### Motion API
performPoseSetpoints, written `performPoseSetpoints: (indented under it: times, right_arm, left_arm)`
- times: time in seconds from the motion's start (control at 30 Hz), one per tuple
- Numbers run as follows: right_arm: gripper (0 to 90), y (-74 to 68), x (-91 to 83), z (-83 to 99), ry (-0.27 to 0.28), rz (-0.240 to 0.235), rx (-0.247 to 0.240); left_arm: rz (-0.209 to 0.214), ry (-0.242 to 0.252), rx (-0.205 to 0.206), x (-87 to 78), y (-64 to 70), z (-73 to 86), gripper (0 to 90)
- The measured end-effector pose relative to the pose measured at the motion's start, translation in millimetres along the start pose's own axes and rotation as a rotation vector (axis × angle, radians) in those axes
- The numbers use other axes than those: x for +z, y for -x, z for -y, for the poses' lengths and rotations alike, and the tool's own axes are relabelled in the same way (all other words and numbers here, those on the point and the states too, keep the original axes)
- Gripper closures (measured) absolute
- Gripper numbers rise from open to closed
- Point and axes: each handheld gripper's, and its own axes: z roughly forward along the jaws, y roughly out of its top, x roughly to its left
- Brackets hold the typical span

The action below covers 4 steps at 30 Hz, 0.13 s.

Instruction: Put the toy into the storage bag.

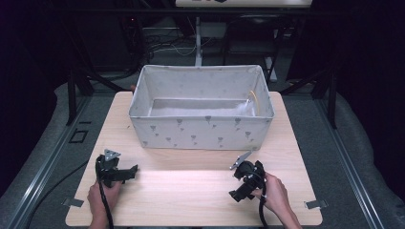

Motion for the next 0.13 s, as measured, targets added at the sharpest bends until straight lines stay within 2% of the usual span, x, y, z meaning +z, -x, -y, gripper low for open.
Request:
performPoseSetpoints:
  times: [0.1, 0.13]
  right_arm:
    - [0.1, 2.7, 2.4, 3.4, 0.019, -0.019, 0.014]
    - [0.1, 3.4, 2.2, 4.4, 0.023, -0.010, 0.012]
  left_arm:
    - [0.000, 0.000, 0.001, -0.2, 0.2, 0.0, 1.5]
    - [0.001, 0.001, 0.002, -0.4, 0.2, 0.0, 2.0]
